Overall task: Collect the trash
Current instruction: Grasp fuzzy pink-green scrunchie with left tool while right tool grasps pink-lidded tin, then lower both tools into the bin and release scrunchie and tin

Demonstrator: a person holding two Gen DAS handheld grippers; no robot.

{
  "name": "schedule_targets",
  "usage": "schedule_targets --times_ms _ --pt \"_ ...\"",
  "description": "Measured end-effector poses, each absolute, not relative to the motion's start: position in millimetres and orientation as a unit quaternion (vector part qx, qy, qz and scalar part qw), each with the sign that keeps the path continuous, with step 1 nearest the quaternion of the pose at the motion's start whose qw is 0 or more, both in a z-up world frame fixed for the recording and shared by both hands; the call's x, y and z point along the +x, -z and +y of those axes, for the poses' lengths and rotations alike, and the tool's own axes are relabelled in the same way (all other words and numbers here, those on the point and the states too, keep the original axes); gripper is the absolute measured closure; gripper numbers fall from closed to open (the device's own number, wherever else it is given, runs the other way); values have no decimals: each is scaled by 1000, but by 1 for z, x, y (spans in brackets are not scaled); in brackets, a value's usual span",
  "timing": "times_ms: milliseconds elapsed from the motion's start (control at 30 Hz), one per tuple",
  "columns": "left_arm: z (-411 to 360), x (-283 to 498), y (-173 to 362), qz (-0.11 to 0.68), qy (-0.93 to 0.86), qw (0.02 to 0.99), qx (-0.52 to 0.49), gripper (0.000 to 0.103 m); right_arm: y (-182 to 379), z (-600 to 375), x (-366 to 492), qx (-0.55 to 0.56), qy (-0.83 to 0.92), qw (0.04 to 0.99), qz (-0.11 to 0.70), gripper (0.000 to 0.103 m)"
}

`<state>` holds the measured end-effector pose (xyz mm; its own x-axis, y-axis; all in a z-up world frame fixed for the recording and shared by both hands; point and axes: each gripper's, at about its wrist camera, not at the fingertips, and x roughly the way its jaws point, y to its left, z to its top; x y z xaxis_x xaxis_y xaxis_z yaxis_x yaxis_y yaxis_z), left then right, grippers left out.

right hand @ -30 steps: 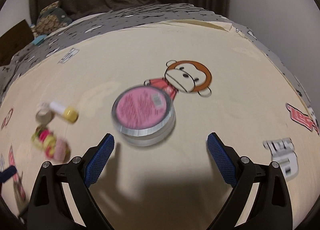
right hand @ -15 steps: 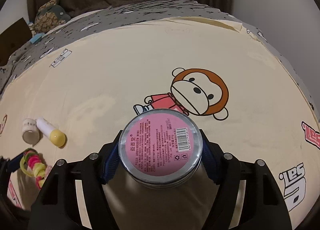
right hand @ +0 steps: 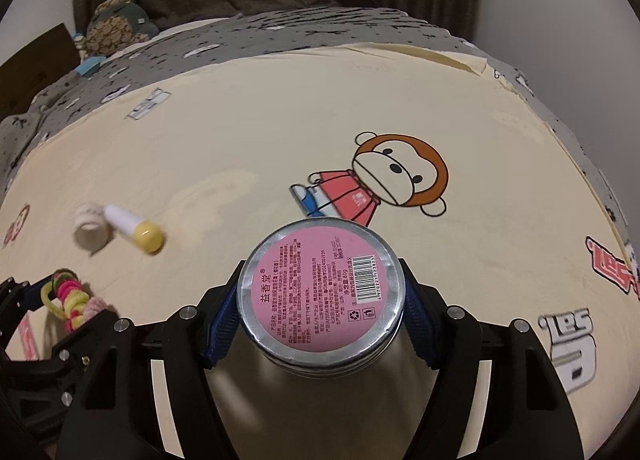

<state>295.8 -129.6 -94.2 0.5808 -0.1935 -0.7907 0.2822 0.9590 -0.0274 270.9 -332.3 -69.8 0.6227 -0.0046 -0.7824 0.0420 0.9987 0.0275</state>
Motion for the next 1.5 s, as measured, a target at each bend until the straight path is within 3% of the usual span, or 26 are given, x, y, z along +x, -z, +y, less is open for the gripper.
schedule_targets --times_ms 467,800,1500 --pt "-49 180 54 394 98 912 50 33 21 -277 130 0 -85 925 369 32" --pt "-25 75 64 379 112 917 43 33 33 -253 19 -38 -99 933 344 32" --pt "-29 -12 196 516 145 843 46 33 156 -222 -47 -21 -93 874 476 32"
